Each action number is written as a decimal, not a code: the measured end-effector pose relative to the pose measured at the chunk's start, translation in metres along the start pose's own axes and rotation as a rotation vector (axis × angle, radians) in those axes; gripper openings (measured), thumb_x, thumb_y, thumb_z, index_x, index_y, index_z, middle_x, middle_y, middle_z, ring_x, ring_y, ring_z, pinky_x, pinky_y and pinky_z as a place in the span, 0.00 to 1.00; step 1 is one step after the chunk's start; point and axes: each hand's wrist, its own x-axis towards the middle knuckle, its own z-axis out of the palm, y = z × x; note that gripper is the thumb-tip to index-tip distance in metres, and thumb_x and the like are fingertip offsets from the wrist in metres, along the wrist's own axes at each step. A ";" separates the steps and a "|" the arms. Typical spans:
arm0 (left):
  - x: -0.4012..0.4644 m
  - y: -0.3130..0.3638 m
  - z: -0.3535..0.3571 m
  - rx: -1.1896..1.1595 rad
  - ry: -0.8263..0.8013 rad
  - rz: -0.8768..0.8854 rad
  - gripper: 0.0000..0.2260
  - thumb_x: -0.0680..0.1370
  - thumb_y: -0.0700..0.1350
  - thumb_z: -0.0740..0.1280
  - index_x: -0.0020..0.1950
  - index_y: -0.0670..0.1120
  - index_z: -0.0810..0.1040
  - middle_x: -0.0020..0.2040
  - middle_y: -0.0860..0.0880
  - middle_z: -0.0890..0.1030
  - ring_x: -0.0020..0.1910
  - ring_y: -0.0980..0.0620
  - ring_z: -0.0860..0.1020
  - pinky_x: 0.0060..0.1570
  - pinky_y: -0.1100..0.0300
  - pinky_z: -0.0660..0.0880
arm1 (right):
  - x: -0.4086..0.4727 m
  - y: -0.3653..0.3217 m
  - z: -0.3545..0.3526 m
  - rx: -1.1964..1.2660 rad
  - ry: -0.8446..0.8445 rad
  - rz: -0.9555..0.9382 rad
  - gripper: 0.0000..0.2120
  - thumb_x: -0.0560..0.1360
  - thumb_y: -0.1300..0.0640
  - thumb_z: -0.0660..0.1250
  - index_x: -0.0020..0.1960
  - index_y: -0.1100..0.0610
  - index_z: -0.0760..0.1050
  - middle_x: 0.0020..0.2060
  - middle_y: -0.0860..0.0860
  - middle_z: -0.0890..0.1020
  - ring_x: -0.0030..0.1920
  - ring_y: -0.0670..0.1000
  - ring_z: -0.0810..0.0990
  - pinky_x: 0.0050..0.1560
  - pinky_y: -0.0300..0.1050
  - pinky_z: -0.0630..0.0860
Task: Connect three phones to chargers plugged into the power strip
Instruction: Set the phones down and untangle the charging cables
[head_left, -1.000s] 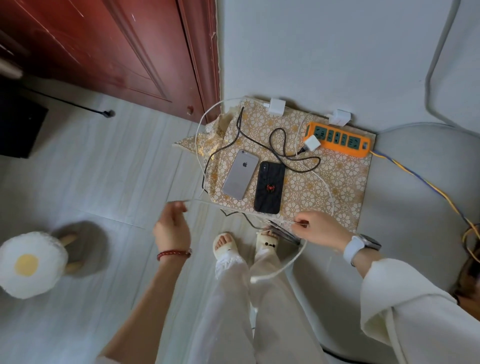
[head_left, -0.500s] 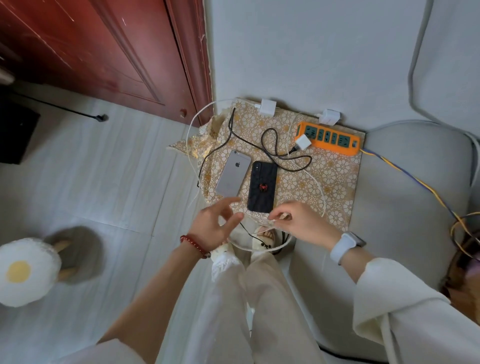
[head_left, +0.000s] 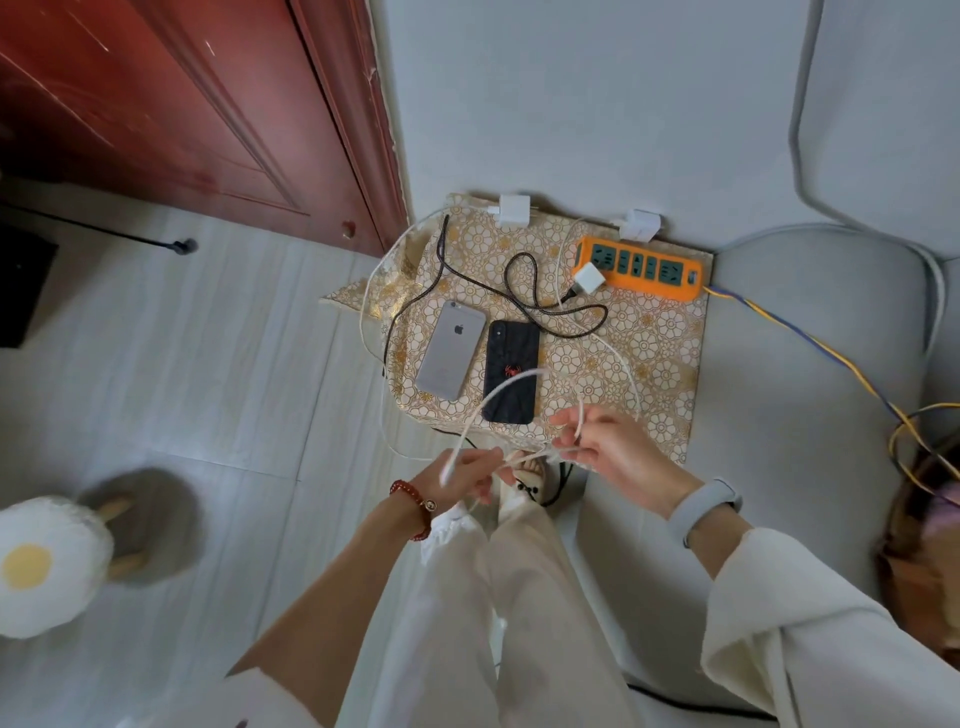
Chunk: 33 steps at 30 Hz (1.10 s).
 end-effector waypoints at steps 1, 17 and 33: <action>0.001 -0.002 0.000 0.039 0.054 0.030 0.15 0.79 0.48 0.58 0.38 0.49 0.80 0.37 0.43 0.75 0.30 0.55 0.71 0.37 0.64 0.69 | 0.000 0.003 0.000 -0.091 -0.001 0.009 0.07 0.76 0.67 0.57 0.50 0.66 0.73 0.39 0.53 0.75 0.45 0.51 0.76 0.48 0.42 0.76; 0.024 -0.056 -0.033 0.715 0.240 -0.448 0.14 0.75 0.47 0.61 0.58 0.45 0.77 0.61 0.42 0.76 0.58 0.43 0.75 0.59 0.51 0.73 | 0.040 -0.001 -0.037 0.458 0.455 -0.155 0.19 0.79 0.43 0.49 0.60 0.54 0.68 0.19 0.46 0.65 0.20 0.46 0.67 0.31 0.46 0.78; 0.163 0.005 0.039 0.552 0.821 -0.197 0.44 0.67 0.62 0.67 0.74 0.51 0.45 0.73 0.43 0.56 0.69 0.40 0.58 0.62 0.41 0.63 | 0.078 0.047 -0.055 0.096 0.189 -0.044 0.16 0.78 0.68 0.54 0.62 0.56 0.67 0.33 0.54 0.78 0.29 0.50 0.76 0.37 0.47 0.82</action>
